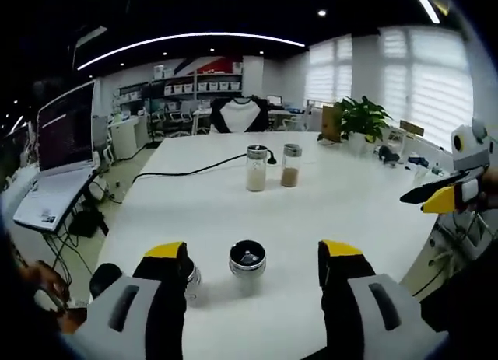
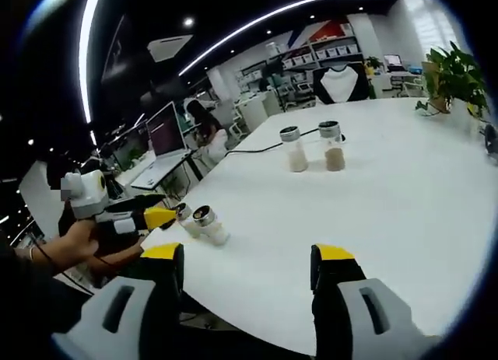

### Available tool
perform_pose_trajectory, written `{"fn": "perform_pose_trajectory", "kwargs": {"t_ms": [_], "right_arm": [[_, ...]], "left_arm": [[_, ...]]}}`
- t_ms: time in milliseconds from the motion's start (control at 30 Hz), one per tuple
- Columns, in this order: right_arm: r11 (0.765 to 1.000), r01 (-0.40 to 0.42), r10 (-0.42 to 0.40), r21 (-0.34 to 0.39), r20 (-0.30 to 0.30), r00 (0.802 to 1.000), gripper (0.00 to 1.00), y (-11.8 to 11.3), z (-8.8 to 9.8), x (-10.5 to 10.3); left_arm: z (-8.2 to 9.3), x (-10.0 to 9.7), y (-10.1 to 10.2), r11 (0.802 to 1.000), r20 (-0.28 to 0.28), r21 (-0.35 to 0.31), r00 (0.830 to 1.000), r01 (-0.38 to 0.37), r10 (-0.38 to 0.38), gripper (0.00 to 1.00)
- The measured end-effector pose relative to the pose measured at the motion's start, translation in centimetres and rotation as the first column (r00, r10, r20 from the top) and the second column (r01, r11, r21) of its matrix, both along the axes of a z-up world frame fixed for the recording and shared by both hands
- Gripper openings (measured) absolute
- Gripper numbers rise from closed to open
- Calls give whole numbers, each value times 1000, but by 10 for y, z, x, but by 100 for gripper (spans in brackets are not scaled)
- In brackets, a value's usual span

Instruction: Rotate the seasoning bottle until the label or dispensing opening points toward the visible target arrow and the bottle remains upright within the marked orientation range

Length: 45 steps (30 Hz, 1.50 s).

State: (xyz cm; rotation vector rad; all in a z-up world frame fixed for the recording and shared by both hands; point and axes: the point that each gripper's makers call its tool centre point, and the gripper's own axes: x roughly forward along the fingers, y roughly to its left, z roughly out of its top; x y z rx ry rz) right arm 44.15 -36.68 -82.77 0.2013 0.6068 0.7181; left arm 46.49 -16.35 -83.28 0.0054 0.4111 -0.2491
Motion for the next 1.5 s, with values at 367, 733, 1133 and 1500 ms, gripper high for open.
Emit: {"fn": "perform_pose_trajectory", "kwargs": {"t_ms": [367,733,1133,1500], "right_arm": [[1000,20,-20,-6,2,1000,66,1,1,8],[999,22,-22,-28,-8,1000,66,-3,-5,24],[992,-92,97,-88,53,994,65,16,7,84],[952,-239,264,-190,120,957,64,42,12,143]], "left_arm": [[8,5,-24,994,57,-19,993,106,-105,96],[9,11,-29,991,49,-24,991,129,-128,95],[6,11,-21,994,31,-38,994,106,-105,84],[15,15,-10,998,51,-35,997,55,-53,88]]}}
